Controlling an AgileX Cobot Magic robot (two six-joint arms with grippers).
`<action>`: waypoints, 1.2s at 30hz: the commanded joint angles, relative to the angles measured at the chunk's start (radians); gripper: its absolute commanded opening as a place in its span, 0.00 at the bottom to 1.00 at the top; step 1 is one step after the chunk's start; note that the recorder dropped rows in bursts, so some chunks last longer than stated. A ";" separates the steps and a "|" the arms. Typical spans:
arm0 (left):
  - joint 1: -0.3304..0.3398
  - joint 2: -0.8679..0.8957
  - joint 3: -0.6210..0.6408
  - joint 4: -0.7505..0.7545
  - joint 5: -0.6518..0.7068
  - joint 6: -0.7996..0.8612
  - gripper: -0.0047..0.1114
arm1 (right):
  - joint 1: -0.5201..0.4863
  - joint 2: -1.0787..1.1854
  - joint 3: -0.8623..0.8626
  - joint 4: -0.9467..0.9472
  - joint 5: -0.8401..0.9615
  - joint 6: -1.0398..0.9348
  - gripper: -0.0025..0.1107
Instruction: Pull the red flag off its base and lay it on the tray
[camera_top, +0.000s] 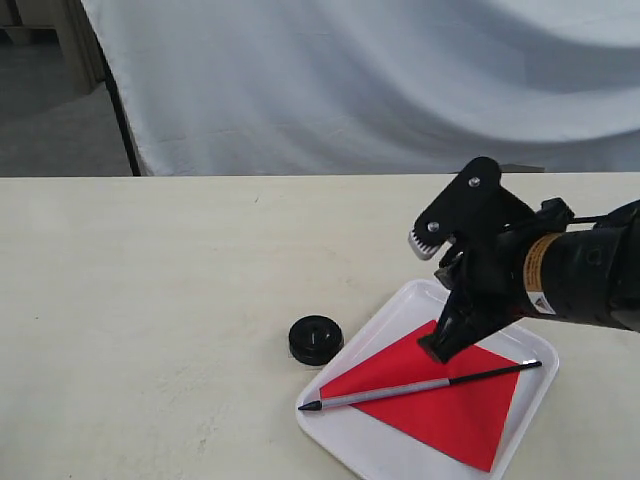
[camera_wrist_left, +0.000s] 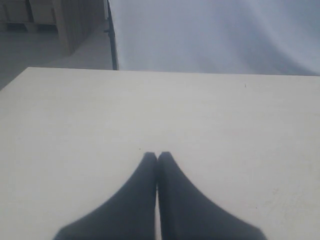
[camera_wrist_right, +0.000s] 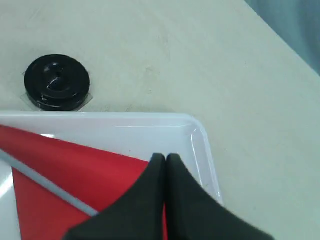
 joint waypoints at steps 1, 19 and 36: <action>-0.009 -0.001 0.002 0.000 -0.009 0.001 0.04 | -0.005 0.012 -0.038 -0.002 0.138 0.121 0.02; -0.009 -0.001 0.002 0.000 -0.009 0.001 0.04 | -0.682 -0.301 -0.131 0.853 0.535 -0.428 0.02; -0.009 -0.001 0.002 0.000 -0.009 0.001 0.04 | -0.582 -1.035 0.376 0.843 -0.139 -0.441 0.02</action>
